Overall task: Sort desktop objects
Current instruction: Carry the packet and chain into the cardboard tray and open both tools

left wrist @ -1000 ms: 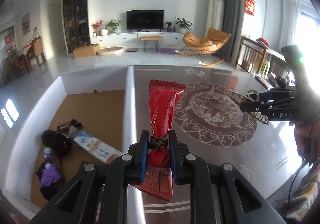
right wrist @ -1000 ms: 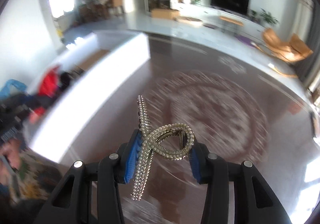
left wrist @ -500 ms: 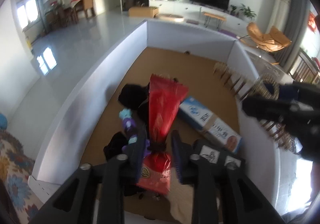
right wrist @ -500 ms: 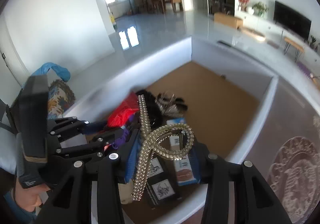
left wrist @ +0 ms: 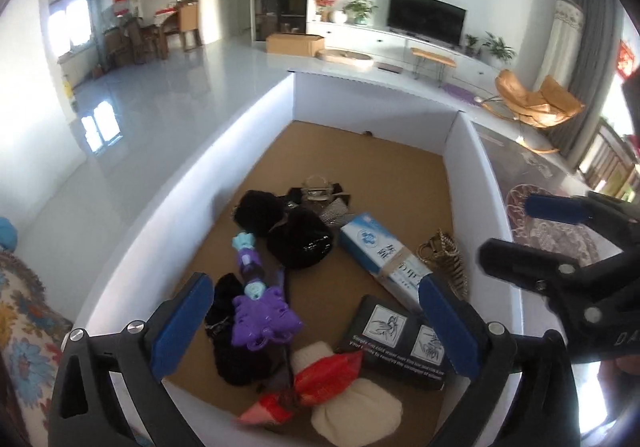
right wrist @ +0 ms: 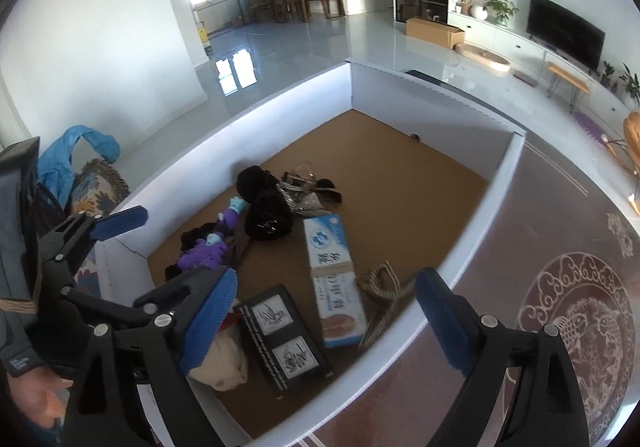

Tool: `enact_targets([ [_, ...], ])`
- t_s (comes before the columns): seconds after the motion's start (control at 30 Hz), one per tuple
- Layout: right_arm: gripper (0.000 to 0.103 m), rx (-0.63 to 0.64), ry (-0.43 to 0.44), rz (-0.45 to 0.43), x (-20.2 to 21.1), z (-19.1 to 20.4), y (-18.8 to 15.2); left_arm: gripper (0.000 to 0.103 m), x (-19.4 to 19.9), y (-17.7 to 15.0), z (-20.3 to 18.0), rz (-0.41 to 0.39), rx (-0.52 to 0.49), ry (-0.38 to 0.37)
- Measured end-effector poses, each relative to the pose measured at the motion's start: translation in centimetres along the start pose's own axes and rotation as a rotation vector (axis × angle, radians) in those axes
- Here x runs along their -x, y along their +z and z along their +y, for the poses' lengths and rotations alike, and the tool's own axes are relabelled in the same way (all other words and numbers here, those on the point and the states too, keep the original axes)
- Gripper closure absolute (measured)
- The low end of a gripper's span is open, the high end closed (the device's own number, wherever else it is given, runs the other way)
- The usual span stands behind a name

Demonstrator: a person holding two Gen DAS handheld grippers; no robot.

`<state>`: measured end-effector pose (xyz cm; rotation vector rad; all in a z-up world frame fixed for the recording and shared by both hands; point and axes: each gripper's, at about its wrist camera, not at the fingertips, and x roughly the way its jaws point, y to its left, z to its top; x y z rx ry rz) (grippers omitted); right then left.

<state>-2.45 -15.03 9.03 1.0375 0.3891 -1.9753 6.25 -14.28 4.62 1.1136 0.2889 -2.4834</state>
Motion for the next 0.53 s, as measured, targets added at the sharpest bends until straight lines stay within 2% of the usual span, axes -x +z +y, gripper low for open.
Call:
enact_targets([
  [0.1,0.011,-0.006,-0.036,0.003,0.8,-0.5,-0.6,0.000,1.1,-0.3,-0.1,-0.039,0.024,0.125],
  [0.4,0.011,-0.020,-0.021,-0.014,1.9,-1.0,-1.2,0.000,3.4,-2.5,0.2,-0.074,0.083,0.267],
  [0.43,0.011,-0.012,-0.022,-0.013,1.9,-0.8,-1.2,0.000,3.7,-2.9,0.3,-0.091,0.109,0.265],
  [0.5,0.011,0.000,-0.024,-0.009,1.7,-0.4,-1.4,0.000,3.6,-3.0,0.5,-0.077,0.124,0.219],
  [0.53,0.011,0.006,-0.025,-0.005,1.6,-0.3,-1.5,0.000,3.6,-3.0,0.5,-0.076,0.129,0.221],
])
